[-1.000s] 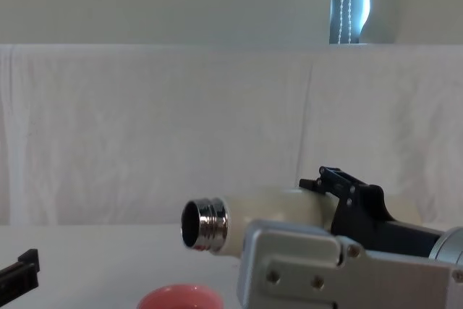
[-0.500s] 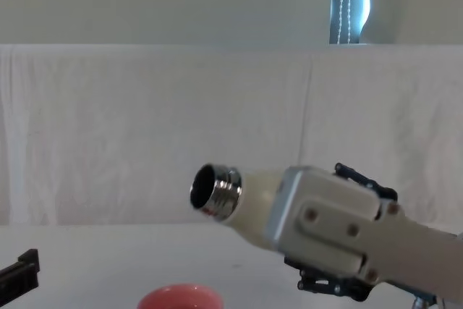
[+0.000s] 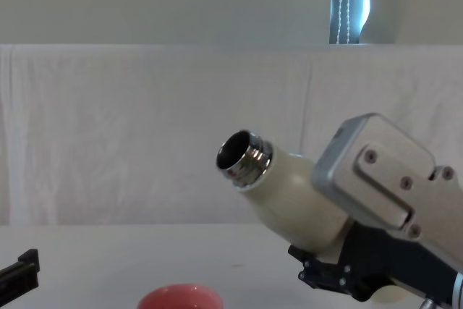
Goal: Grasp the thermos with one hand and pour water into the cup lid.
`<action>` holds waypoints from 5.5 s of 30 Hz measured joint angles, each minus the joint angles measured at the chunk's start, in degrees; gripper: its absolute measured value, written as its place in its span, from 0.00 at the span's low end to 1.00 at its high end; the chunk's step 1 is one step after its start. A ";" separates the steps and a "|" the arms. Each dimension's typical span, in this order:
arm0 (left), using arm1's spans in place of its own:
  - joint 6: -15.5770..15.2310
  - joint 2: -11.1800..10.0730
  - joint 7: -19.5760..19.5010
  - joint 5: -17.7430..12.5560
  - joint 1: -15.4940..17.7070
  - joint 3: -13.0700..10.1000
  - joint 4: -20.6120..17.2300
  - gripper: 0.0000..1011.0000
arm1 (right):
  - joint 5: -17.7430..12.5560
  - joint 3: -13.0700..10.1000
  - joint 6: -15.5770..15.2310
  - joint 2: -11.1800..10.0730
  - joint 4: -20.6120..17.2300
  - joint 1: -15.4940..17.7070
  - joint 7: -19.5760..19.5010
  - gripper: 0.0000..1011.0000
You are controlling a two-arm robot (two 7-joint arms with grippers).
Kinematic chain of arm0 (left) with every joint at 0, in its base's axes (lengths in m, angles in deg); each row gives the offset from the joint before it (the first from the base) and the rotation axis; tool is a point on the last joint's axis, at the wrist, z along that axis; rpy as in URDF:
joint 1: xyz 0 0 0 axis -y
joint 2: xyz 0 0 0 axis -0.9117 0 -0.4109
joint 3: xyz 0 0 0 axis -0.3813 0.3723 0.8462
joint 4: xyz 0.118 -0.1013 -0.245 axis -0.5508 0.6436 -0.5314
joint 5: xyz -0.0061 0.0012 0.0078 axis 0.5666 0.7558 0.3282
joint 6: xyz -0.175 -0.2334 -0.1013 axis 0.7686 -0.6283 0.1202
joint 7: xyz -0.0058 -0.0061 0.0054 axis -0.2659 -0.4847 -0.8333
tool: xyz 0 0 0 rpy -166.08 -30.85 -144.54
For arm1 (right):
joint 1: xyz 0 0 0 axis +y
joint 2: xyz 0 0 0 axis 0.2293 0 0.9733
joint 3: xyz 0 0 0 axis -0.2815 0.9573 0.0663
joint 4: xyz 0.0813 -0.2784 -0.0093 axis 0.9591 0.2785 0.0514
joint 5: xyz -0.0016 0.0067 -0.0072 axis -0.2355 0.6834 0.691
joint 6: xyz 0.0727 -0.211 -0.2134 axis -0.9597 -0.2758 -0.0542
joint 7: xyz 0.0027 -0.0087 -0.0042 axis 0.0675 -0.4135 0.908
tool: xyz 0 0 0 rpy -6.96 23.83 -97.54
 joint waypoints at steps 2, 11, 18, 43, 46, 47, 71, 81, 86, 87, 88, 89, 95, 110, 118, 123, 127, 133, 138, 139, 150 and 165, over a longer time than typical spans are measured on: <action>0.00 0.00 0.00 0.00 0.00 0.00 0.00 0.99 | -0.74 -0.32 0.28 0.24 0.07 0.20 -0.02 0.94; 0.00 0.00 0.00 0.00 0.00 0.00 0.00 0.99 | -5.49 -2.19 2.29 1.74 0.58 1.50 -0.04 0.94; 0.00 0.00 0.00 0.00 0.00 0.00 0.00 0.99 | -9.43 -3.71 3.91 2.97 1.12 2.40 -0.04 0.94; 0.01 0.00 0.00 0.00 0.00 0.00 0.00 0.99 | -13.06 -5.14 5.61 4.12 1.74 3.11 0.12 0.94; 0.00 0.00 0.00 0.00 0.00 0.00 0.00 0.99 | -15.11 -5.80 6.22 4.72 1.95 3.40 0.57 0.94; 0.01 0.00 0.00 0.00 0.00 0.00 0.00 0.99 | -15.11 -5.80 6.22 4.72 1.95 3.40 0.57 0.94; 0.01 0.00 0.00 0.00 0.00 0.00 0.00 0.99 | -30.13 -10.22 7.70 7.91 3.60 5.86 4.51 0.94; 0.00 0.00 0.00 0.00 0.00 0.00 0.00 0.99 | -33.58 -11.14 6.53 8.45 3.47 6.80 4.95 0.94; 0.00 0.00 0.00 0.00 0.00 0.00 0.00 0.99 | -34.75 -11.23 6.23 8.76 3.45 6.91 5.20 0.94; 0.00 0.00 0.00 0.00 0.00 0.00 0.00 0.99 | -35.17 -11.24 6.18 8.86 3.45 6.90 5.30 0.94; 0.00 0.00 0.00 0.00 0.00 0.00 0.00 0.99 | -35.34 -11.24 6.15 8.90 3.45 6.88 5.34 0.94; 0.00 0.00 0.00 0.00 0.00 0.00 0.00 0.99 | -35.65 -11.24 6.14 9.00 3.50 6.78 5.40 0.94; 0.00 0.00 0.00 0.00 0.00 0.00 0.00 0.99 | -36.26 -11.23 5.99 9.33 4.50 6.13 5.25 0.94; 0.00 0.00 0.00 0.00 0.00 0.00 0.00 0.99 | -36.44 -11.58 6.21 9.89 7.30 3.99 4.48 0.94; 0.00 0.00 0.00 0.00 0.00 0.00 0.00 0.99 | -37.31 -11.76 6.39 10.42 8.46 3.19 4.51 0.95; 0.00 0.00 0.00 0.00 0.00 0.00 0.00 0.99 | -38.09 -12.00 6.51 10.83 9.49 2.52 4.55 0.95; 0.00 0.00 0.00 0.00 0.00 0.00 0.00 0.99 | -38.55 -12.11 6.60 11.01 10.19 1.84 4.69 0.94; 0.00 0.00 0.00 0.00 0.00 0.00 0.00 0.99 | -38.82 -12.14 6.66 11.15 10.94 1.04 4.74 0.94; 0.00 0.00 0.00 0.00 0.00 0.00 0.00 0.99 | -39.09 -12.17 6.66 11.28 11.53 0.52 4.75 0.94; 0.00 0.00 0.00 0.00 0.00 0.00 0.00 0.99 | -39.13 -12.18 6.65 11.31 11.58 0.46 4.75 0.94; 0.00 0.00 0.00 0.00 0.00 0.00 0.00 0.99 | -39.80 -12.33 6.58 11.43 12.32 -0.17 4.95 0.94; 0.00 0.00 0.00 0.00 0.00 0.00 0.00 0.99 | -39.77 -12.30 6.58 11.40 12.24 -0.08 4.93 0.95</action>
